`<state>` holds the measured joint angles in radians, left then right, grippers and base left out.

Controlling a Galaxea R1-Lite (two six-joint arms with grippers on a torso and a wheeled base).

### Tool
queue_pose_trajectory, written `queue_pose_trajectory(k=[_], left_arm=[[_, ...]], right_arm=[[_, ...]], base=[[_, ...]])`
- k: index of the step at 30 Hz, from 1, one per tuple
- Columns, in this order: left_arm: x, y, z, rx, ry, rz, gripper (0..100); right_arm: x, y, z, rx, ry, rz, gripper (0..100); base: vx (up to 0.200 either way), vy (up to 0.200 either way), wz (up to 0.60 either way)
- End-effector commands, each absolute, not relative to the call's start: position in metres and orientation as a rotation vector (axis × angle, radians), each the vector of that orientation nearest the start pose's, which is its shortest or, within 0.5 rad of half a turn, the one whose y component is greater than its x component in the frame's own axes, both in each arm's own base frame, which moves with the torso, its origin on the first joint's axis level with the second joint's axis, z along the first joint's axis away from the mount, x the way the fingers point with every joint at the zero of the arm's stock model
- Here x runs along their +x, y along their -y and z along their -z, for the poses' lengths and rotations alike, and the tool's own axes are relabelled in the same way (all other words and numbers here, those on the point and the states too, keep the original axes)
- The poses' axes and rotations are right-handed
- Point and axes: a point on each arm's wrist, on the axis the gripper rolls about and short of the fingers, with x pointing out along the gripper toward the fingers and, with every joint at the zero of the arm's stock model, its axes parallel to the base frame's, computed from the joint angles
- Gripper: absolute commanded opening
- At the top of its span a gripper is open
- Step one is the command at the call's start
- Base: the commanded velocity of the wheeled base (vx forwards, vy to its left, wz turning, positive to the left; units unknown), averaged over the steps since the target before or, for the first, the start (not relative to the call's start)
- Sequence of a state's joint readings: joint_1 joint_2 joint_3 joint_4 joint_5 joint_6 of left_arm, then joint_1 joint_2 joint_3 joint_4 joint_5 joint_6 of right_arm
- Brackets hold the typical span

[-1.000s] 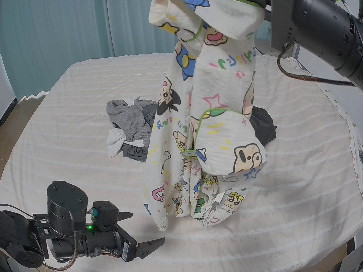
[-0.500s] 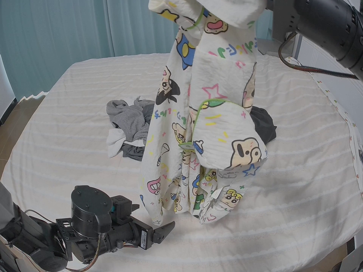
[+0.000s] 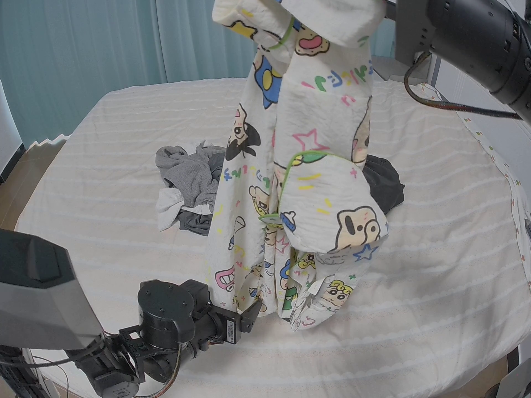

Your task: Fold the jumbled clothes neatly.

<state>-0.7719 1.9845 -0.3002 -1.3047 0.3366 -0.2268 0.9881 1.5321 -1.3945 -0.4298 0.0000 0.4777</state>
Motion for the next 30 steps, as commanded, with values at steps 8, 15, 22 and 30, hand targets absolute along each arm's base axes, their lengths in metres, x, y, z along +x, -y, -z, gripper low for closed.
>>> queue_pose_trajectory(k=[8, 15, 22, 30], left_arm=[[0.197, 0.179, -0.033, -0.009, -0.392, 0.377, 0], [0.182, 0.162, -0.053, -0.05, -0.323, 0.381, 0], [0.187, 0.133, -0.096, -0.164, -0.148, 0.3, 0], [0.177, 0.113, -0.151, -0.276, 0.075, 0.281, 0]], right_arm=[[0.15, -0.222, -0.377, 0.574, 0.021, -1.019, 0], [0.156, -0.209, -0.376, 0.57, 0.032, -0.97, 0], [0.155, -0.181, -0.367, 0.556, 0.028, -0.911, 0], [0.168, -0.149, -0.345, 0.525, 0.002, -0.773, 0]], base=[[0.0, 0.0, 0.0], [0.0, 0.0, 0.0], [0.0, 0.0, 0.0], [0.0, 0.0, 0.0]])
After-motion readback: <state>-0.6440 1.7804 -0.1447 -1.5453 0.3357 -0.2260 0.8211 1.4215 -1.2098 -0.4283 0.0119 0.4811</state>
